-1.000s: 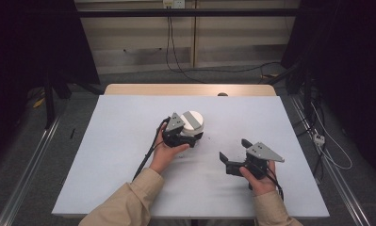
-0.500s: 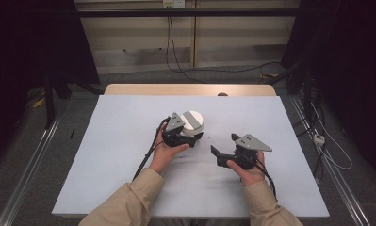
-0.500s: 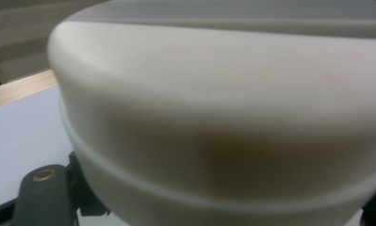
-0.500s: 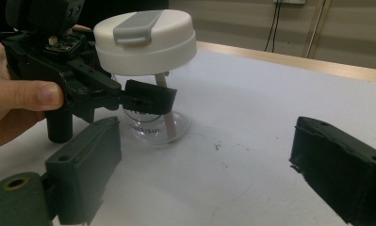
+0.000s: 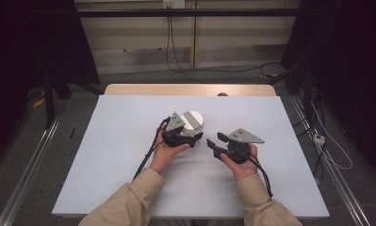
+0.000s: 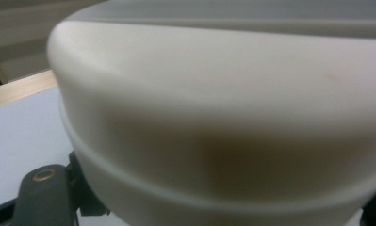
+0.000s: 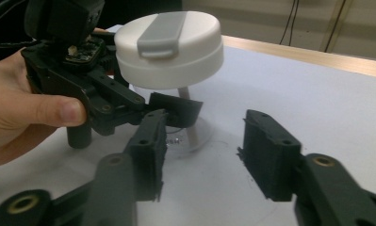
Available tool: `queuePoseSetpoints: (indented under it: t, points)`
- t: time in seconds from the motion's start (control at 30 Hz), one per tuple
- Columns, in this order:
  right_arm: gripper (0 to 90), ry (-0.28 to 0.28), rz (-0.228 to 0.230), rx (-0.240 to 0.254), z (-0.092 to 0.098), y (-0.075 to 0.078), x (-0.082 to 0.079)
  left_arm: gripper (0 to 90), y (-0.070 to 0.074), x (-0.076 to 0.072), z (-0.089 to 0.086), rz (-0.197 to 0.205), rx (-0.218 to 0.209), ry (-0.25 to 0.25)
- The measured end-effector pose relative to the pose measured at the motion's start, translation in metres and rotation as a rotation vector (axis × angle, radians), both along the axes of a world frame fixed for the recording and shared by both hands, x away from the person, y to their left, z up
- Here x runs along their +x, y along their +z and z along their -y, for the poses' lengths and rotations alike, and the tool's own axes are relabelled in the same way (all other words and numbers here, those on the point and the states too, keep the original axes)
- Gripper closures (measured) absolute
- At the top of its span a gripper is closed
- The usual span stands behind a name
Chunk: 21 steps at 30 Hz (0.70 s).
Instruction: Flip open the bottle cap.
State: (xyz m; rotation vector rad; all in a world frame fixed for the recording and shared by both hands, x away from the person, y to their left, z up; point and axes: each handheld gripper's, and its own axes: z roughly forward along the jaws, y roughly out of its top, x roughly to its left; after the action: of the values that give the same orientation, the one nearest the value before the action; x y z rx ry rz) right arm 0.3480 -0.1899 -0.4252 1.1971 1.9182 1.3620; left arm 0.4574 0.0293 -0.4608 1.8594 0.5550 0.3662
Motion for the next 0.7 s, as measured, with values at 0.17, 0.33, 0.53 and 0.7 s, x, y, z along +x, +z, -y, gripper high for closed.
queuePoseSetpoints:
  t: [0.17, 0.33, 0.53, 0.7]
  points:
    - [64.7, 0.015, -0.008, -0.002, -0.005, 0.003, 0.005, 18.6, 0.0, 0.0, 0.0, -0.001, -0.002, 0.0]
    - [80.6, 0.029, -0.009, 0.003, -0.007, 0.007, 0.009, 18.6, 0.0, 0.0, 0.0, -0.003, -0.002, 0.001]
    - [90.0, 0.059, -0.009, -0.004, -0.013, 0.011, 0.013, 18.6, 0.0, -0.001, 0.0, -0.005, -0.007, 0.003]
    - [90.0, 0.082, -0.015, -0.019, -0.022, 0.015, 0.018, 18.6, 0.0, -0.001, 0.0, -0.004, -0.008, 0.003]
